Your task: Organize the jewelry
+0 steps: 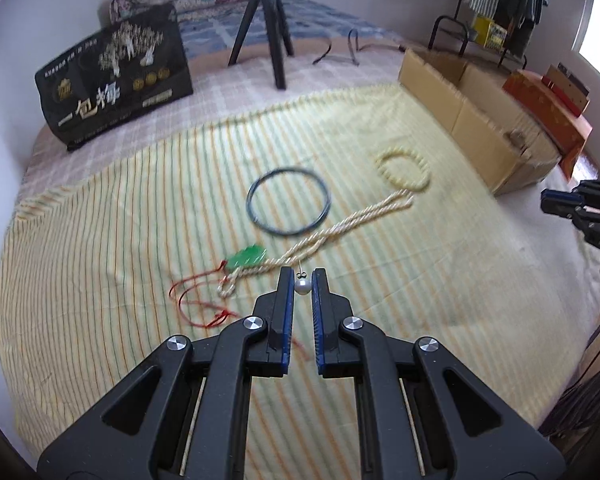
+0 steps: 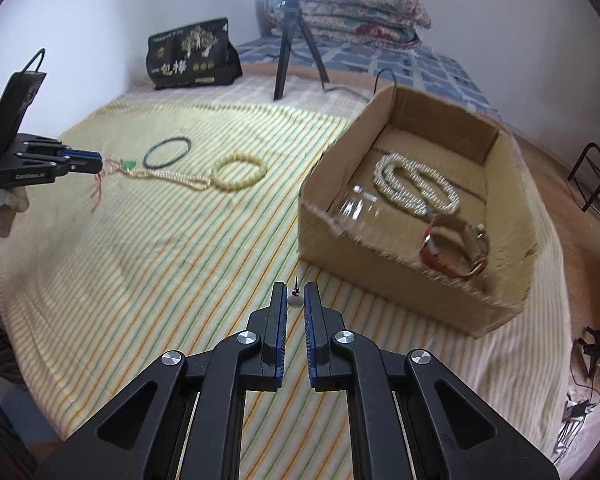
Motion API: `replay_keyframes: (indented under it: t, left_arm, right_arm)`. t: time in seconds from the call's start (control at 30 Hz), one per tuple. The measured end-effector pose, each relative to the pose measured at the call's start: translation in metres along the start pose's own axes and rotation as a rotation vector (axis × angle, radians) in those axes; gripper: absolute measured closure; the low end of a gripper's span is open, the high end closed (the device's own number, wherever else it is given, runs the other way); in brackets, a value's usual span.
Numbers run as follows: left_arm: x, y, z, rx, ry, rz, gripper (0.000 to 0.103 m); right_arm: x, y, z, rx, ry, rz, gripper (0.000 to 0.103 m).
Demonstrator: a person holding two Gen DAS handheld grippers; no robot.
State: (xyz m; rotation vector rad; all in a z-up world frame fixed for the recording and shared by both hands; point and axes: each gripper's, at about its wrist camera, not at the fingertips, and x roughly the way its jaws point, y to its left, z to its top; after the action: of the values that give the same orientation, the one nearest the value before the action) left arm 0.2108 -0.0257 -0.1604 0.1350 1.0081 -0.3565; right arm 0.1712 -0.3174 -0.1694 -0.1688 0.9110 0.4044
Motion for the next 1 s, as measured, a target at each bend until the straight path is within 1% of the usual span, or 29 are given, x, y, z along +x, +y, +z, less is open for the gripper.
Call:
replay_keyframes:
  t: [0.17, 0.33, 0.57, 0.77, 1.0]
  left_arm:
    - [-0.018, -0.019, 0.019, 0.010, -0.051, -0.040, 0.096]
    - [-0.023, -0.042, 0.032, 0.026, -0.076, -0.078, 0.096]
    - [-0.024, -0.074, 0.054, 0.040, -0.110, -0.128, 0.096]
    - [-0.018, -0.103, 0.075, 0.048, -0.137, -0.168, 0.096]
    - [-0.002, -0.130, 0.092, 0.056, -0.141, -0.197, 0.096]
  right_arm:
    - [-0.022, -0.012, 0.012, 0.026, -0.057, -0.015, 0.096]
    - [-0.036, -0.031, 0.026, 0.076, -0.103, -0.021, 0.096]
    - [-0.043, -0.054, 0.043, 0.131, -0.156, -0.049, 0.096]
    - [-0.037, -0.073, 0.050, 0.168, -0.162, -0.066, 0.096]
    - [-0.027, -0.092, 0.063, 0.184, -0.152, -0.079, 0.096]
